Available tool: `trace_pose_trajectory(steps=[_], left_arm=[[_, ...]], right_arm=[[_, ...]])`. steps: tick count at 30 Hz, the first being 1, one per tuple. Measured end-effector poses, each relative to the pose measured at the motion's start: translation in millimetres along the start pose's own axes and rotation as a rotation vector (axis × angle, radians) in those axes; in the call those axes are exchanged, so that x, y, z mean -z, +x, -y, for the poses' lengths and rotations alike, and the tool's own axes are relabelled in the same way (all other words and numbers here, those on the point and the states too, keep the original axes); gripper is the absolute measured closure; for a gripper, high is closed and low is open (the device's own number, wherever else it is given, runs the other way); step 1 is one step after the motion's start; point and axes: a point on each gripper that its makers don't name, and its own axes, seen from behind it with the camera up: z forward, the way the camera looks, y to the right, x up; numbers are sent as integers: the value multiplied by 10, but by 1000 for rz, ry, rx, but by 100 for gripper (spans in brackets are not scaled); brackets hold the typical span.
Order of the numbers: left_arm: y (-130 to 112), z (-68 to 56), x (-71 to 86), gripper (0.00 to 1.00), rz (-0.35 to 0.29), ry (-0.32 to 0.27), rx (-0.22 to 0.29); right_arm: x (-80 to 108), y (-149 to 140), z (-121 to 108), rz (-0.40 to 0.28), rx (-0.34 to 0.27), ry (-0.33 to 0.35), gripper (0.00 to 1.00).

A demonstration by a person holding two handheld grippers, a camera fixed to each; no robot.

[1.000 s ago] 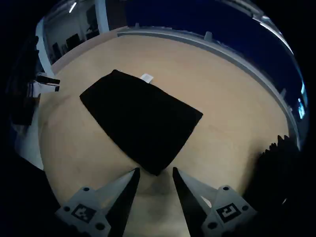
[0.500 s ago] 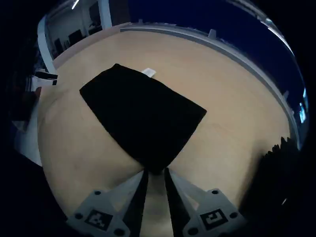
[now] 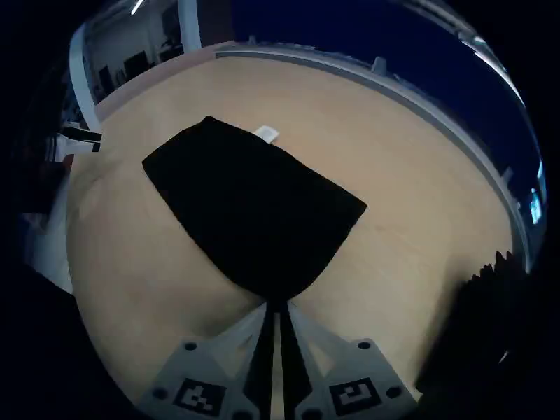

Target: Fold towel

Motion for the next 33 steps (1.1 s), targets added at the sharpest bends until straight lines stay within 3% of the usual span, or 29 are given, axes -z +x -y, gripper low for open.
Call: trace_pose_trajectory(steps=[6,12,24,33], left_arm=[[28,29,44,7,-5,3,-5],[56,81,114,7,-17,7,4],[77,214,282,6,-50,15,55],[45,298,352,6,-68,21,92]], right_arm=[[73,147,-16,-21,22,-9,95],[179,468,3,-58,63,-12,95],[347,1300,229,-140,237,4,96],[329,1647,443,-164,320,27,96]])
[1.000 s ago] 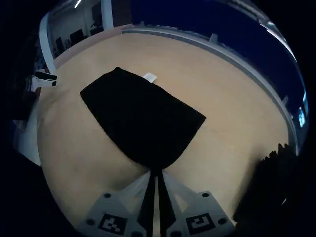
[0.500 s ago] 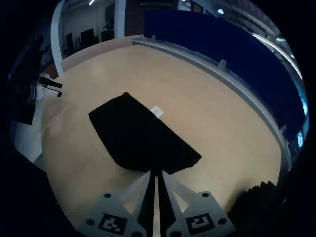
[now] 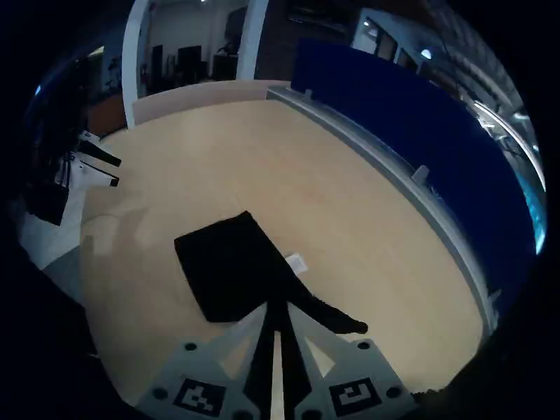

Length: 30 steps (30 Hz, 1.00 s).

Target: Fold towel

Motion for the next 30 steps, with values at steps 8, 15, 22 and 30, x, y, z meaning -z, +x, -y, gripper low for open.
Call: trace_pose_trajectory(steps=[8,15,22,30], left_arm=[[18,41,76,6,-15,3,16],[59,93,209,6,-37,12,46],[10,198,363,7,-50,44,80],[-109,253,489,6,-49,65,89]], right_arm=[[-113,139,109,0,38,30,96],[-331,331,357,0,109,85,96],[-737,392,751,16,147,165,96],[-1151,304,1102,41,122,245,96]])
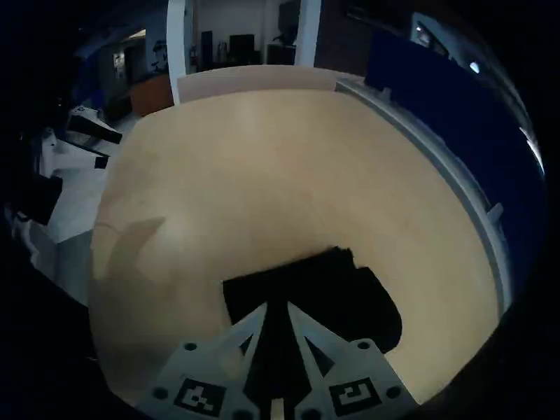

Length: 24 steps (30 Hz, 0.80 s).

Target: Fold towel

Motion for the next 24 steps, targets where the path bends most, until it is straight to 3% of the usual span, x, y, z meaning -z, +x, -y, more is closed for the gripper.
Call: trace_pose_trajectory(steps=[16,24], left_arm=[[-5,65,47,6,0,9,-1],[-1,69,29,7,1,11,-6]], right_arm=[[-159,-91,83,32,9,38,95],[-183,-117,81,35,0,39,84]])
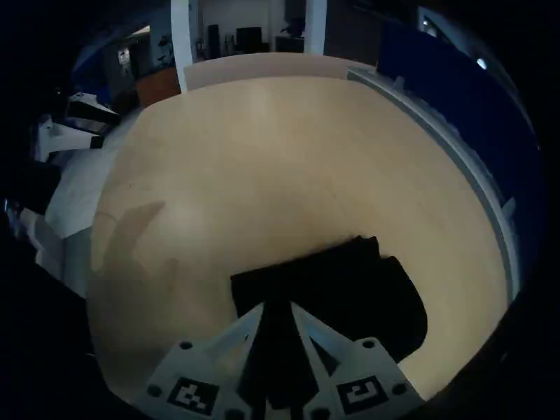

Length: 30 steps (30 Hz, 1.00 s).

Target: Fold towel

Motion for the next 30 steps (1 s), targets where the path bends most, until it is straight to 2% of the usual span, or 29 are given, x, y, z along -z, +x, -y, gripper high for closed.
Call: trace_pose_trajectory(steps=[2,6,7,10,14,21,30], left_arm=[[-1,0,-6,7,0,1,-1],[1,-5,-17,6,0,2,-3],[3,-8,-22,6,0,2,-3],[13,-20,-34,7,0,1,-5],[38,-42,-44,6,-1,0,-8],[100,-83,-59,7,-5,-5,-16],[134,-136,-79,6,-5,-15,-22]], right_arm=[[13,6,-1,-5,-1,-1,81],[46,3,-22,-10,-6,-12,53],[59,5,-25,-13,-7,-14,49],[106,9,-39,-23,-13,-22,36],[177,-5,-90,-34,-44,-52,25],[310,-158,-122,-47,-133,-85,23],[498,-530,-118,-21,-204,-137,23]])
